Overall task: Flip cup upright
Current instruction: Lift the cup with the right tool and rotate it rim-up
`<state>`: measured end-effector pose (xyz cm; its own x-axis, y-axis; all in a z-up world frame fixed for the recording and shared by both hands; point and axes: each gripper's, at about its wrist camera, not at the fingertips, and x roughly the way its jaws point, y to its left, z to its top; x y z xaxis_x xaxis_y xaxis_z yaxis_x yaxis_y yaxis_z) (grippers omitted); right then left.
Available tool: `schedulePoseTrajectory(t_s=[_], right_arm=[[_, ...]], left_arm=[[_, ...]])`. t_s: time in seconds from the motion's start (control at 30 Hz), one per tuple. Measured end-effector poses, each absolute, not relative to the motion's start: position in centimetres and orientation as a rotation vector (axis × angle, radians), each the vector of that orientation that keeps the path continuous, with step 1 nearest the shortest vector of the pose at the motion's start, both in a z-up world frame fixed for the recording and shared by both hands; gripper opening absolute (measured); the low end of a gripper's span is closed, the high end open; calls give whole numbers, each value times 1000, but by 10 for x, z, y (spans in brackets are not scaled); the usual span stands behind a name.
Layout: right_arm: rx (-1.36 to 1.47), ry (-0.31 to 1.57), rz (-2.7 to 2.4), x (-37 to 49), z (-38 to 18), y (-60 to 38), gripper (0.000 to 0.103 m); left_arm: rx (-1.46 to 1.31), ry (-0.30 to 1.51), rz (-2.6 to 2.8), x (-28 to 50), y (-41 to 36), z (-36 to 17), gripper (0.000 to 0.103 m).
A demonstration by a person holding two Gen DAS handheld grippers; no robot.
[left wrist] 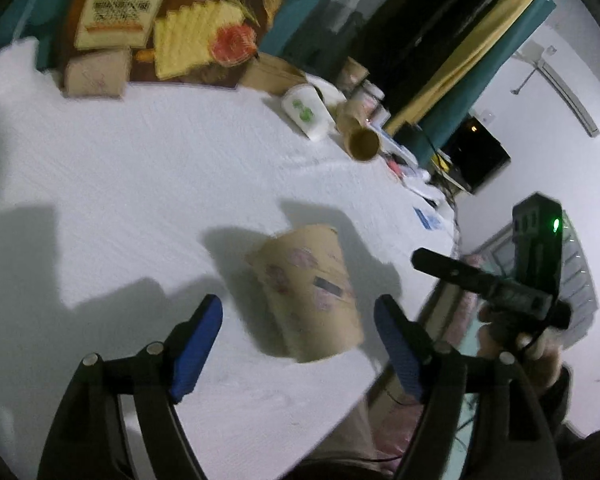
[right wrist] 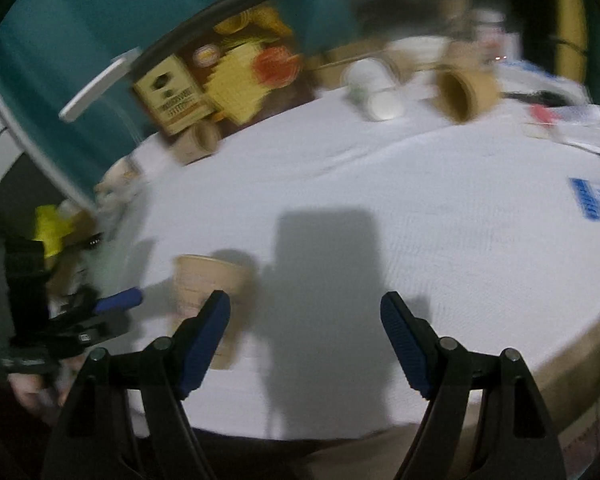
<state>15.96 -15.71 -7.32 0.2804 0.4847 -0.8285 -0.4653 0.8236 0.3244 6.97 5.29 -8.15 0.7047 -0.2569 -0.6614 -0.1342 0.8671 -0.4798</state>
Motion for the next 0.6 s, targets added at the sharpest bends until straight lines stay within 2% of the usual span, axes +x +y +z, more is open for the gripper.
schedulePoseTrajectory(t_s=[0.2,0.6], right_arm=[[-2,1266,763,177,-86,-103,76],[-78,1472,848,190,-122,-43,76]], left_arm=[[-427,732,88,41,88,-73,79],[-474,719,148,7,130,-88,80]])
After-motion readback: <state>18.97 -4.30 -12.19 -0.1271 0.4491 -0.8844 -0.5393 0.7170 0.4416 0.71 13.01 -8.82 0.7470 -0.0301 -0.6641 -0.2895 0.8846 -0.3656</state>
